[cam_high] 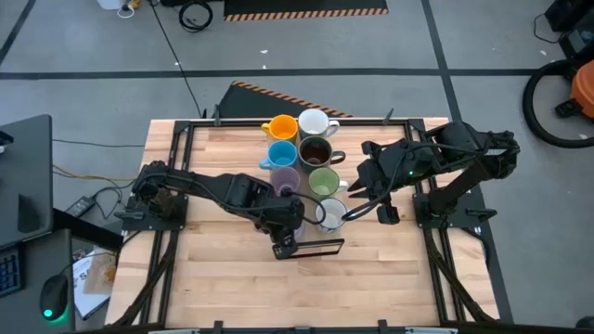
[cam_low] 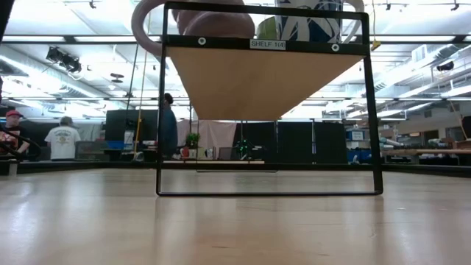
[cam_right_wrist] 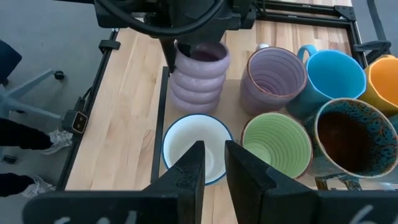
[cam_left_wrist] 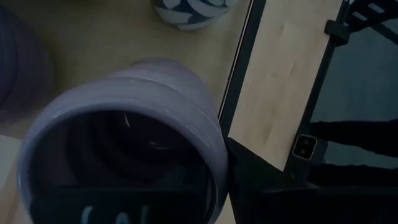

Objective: Place coffee mugs
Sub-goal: Put the violet mug on the shelf, then return to Home Position

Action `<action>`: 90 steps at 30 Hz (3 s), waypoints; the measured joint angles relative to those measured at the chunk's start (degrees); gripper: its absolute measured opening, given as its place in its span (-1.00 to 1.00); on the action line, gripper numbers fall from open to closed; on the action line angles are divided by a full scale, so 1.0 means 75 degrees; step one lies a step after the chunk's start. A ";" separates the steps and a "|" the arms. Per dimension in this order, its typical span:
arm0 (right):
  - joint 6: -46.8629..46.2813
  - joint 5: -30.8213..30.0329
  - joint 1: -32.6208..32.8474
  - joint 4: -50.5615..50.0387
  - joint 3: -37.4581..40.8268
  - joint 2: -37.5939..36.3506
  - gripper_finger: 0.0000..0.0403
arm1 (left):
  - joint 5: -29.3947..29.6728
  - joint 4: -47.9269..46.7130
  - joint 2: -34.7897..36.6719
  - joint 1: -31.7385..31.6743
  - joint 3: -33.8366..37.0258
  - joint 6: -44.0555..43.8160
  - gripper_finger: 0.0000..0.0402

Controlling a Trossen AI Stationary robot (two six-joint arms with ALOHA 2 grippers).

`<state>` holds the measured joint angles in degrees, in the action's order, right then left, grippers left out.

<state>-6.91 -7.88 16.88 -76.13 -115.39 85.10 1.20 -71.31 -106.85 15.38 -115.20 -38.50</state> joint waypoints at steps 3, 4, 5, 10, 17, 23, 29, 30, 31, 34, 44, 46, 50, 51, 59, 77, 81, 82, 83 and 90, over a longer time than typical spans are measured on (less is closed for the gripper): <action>-0.0001 0.0003 0.0000 0.0002 0.0000 0.0000 -0.66 | 0.0313 0.0122 -0.0009 0.0002 0.0000 -0.0002 -0.66; -0.0001 0.0003 0.0000 0.0002 0.0000 0.0000 -0.66 | 0.0387 0.0152 -0.0009 0.0002 0.0000 -0.0003 -0.62; -0.0001 0.0006 0.0003 0.0002 0.0000 0.0000 -0.66 | 0.0425 0.0184 -0.0009 -0.0001 0.0000 0.0000 -0.57; -0.0008 0.0006 0.0008 0.0001 0.0000 0.0000 -0.66 | 0.0475 0.0253 -0.0009 0.0002 0.0000 -0.0024 -0.39; -0.0004 0.0026 0.0093 -0.0004 0.0000 0.0000 -0.67 | 0.0824 0.0519 -0.0009 0.0127 0.0003 -0.0039 -0.23; -0.0028 0.0026 0.0094 -0.0007 0.0000 0.0000 -0.67 | 0.1221 0.0571 -0.0009 0.0323 0.0003 -0.0011 -0.21; -0.0117 0.0025 0.0102 -0.0025 0.0000 -0.0008 -0.67 | 0.1422 0.0559 -0.0009 0.0498 0.0006 -0.0167 -0.21; -0.0133 0.0023 0.0105 -0.0032 0.0000 -0.0020 -0.67 | 0.1495 0.0559 -0.0009 0.0528 0.0006 -0.0183 -0.21; -0.0144 0.0023 0.0105 -0.0030 0.0000 -0.0034 -0.67 | 0.1599 0.0557 0.0023 0.0555 0.0013 -0.0187 -0.21; -0.0222 0.0020 0.0102 -0.0014 0.0000 -0.0115 -0.68 | 0.1779 0.0566 0.0138 0.0603 0.0015 -0.0196 -0.21; -0.0440 -0.0137 0.0102 0.0117 0.0000 -0.0606 -0.68 | 0.2388 0.0714 0.0759 0.0593 0.0017 -0.0153 -0.21; -0.0322 -0.0165 0.0102 0.0273 0.0015 -0.0781 -0.68 | 0.2870 0.0994 0.0940 0.0662 0.0017 0.0077 -0.22; -0.0248 -0.0202 0.0085 0.1204 0.0756 -0.1399 -0.71 | 0.3682 0.1672 0.1346 0.0793 0.0015 0.1001 -0.25; -0.0270 -0.0173 0.0082 0.1488 0.1071 -0.1579 -0.72 | 0.3761 0.1723 0.1421 0.0818 0.0015 0.1150 -0.27; -0.1041 -0.0123 0.0082 0.3760 0.4039 -0.3372 -0.83 | 0.4165 0.2947 0.2235 0.0815 0.1046 0.2034 -0.43; -0.2793 -0.0550 -0.0168 0.7232 0.8705 -0.7165 -0.97 | 0.4148 0.8210 0.5593 0.0713 0.6368 0.2825 -0.95; -0.2866 -0.0643 -0.0254 0.7292 0.9118 -0.7819 -0.96 | 0.4154 0.8937 0.6456 0.0713 0.7386 0.2733 -0.96; -0.2889 -0.0705 -0.0277 0.7273 0.9190 -0.7971 -0.96 | 0.4160 0.9093 0.6685 0.0705 0.7661 0.2653 -0.96; -0.2925 -0.0810 -0.0286 0.7292 0.9262 -0.8121 -0.96 | 0.4206 0.9284 0.6898 0.0702 0.7928 0.2598 -0.96; -0.3082 -0.1322 -0.0291 0.7276 0.9729 -0.9141 -0.96 | 0.4383 1.0697 0.8230 0.0702 0.9739 0.2382 -0.97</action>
<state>-30.03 -17.80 14.70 -21.56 -42.43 16.54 34.08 8.92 -45.12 20.64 -42.15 -20.64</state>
